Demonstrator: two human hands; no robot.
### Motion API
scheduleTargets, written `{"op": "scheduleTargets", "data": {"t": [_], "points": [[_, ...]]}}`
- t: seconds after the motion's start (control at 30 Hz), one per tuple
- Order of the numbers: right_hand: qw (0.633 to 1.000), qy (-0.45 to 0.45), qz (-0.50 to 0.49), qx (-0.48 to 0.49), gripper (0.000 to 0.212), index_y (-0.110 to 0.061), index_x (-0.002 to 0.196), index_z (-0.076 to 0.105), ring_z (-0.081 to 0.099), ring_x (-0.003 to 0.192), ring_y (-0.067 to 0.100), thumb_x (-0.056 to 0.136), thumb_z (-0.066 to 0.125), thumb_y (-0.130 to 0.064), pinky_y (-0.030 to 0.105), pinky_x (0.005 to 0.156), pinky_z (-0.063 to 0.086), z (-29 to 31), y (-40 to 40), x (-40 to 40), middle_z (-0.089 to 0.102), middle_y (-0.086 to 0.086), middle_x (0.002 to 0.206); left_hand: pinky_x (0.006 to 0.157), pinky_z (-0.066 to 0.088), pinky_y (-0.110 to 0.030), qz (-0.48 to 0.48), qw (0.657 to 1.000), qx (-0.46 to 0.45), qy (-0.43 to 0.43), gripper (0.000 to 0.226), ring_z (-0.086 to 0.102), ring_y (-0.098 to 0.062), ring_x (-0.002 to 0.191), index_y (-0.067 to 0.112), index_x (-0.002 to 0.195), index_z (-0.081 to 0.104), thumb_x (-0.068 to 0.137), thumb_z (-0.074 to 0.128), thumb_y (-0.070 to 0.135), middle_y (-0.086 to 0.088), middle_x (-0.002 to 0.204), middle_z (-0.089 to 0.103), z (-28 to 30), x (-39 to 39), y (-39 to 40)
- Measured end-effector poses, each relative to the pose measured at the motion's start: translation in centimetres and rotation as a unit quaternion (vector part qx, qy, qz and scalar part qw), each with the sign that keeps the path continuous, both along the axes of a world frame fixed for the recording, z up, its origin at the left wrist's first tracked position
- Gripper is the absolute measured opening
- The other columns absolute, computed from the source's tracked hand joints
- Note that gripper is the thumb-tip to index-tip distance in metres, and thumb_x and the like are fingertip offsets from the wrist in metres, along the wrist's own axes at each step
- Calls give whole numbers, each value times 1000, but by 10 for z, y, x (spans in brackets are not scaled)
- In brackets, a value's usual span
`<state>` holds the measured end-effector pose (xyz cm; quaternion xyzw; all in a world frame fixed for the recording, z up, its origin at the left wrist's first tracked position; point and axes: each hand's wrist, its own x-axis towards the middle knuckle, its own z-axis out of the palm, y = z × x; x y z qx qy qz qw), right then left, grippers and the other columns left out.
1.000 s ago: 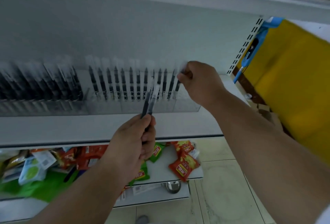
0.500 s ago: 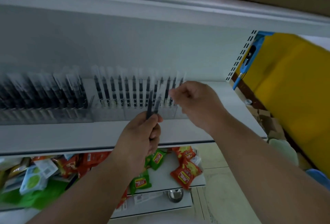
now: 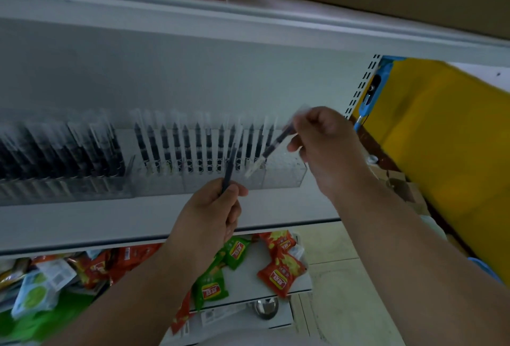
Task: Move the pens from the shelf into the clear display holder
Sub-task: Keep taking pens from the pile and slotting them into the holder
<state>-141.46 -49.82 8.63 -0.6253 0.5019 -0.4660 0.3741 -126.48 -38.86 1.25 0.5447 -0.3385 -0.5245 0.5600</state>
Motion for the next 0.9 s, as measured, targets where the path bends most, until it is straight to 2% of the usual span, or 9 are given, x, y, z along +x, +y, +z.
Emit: {"op": "scheduleTargets", "data": {"t": [0.07, 0.13, 0.23, 0.37, 0.43, 0.63, 0.73, 0.83, 0.9], "points": [[997, 30, -40, -56, 15, -16, 85, 63, 68, 62, 10, 96, 54, -21, 34, 60, 48, -1, -8, -4, 71, -2, 79, 47, 24, -28, 4, 1000, 4, -5, 24, 30, -15, 47, 7, 94, 62, 104, 42, 15, -1, 55, 42, 0, 1, 1], [986, 96, -68, -117, 13, -20, 87, 61, 67, 65, 7, 96, 53, -24, 33, 64, 55, -1, -12, -8, 69, -6, 80, 46, 23, -27, 5, 1000, 8, 4, 24, 28, -14, 47, 6, 93, 61, 104, 41, 14, 1, 54, 39, 1, 1, 1], [965, 176, -63, -183, 9, -21, 93, 58, 65, 76, 10, 98, 51, -25, 31, 69, 55, 1, -14, -10, 66, -9, 85, 45, 21, -26, 5, 1000, 12, 23, 23, 25, -12, 47, 6, 90, 60, 104, 42, 13, 3, 53, 34, 2, 0, 1], [946, 255, -39, -197, 11, -17, 95, 58, 59, 74, 10, 99, 52, -25, 19, 60, 43, -3, -18, -4, 62, -6, 81, 45, 19, -27, 7, 999, 12, 32, 23, 24, -12, 47, 7, 88, 59, 104, 42, 13, 3, 53, 33, 2, 0, 2], [944, 281, -20, -174, 10, -17, 96, 58, 59, 74, 11, 99, 53, -25, 19, 58, 41, -12, -21, 0, 62, -7, 81, 46, 18, -28, 9, 999, 10, 30, 23, 23, -12, 46, 6, 88, 58, 104, 42, 12, 3, 53, 33, 2, 0, 3], [948, 292, 1, -124, 15, -13, 94, 58, 62, 75, 18, 98, 55, -27, 30, 64, 49, -27, -29, 4, 65, -1, 80, 47, 17, -29, 14, 1000, 5, 19, 24, 23, -11, 45, 5, 88, 58, 104, 41, 12, 3, 53, 32, 5, 0, 6], [953, 285, -19, -104, 23, -15, 95, 58, 61, 78, 15, 93, 63, -37, 32, 68, 51, -21, -27, 1, 64, -3, 83, 44, 21, -25, 17, 1000, 0, 9, 25, 24, -10, 45, 6, 87, 58, 104, 42, 13, 4, 52, 33, 7, -2, 6], [963, 253, -34, -87, 28, -19, 91, 57, 58, 72, 8, 90, 64, -46, 26, 59, 45, -16, -10, 0, 60, -7, 79, 44, 27, -22, 22, 999, -13, -34, 23, 29, -9, 45, 8, 87, 59, 103, 43, 14, 6, 51, 35, 7, -4, 1], [977, 210, 11, -45, 26, -21, 85, 61, 59, 66, 8, 91, 62, -46, 26, 54, 45, -14, 6, 6, 64, -5, 75, 47, 30, -25, 15, 995, -34, -95, 22, 32, -9, 46, 13, 87, 60, 103, 45, 17, 8, 52, 37, 6, -6, -5]]}}
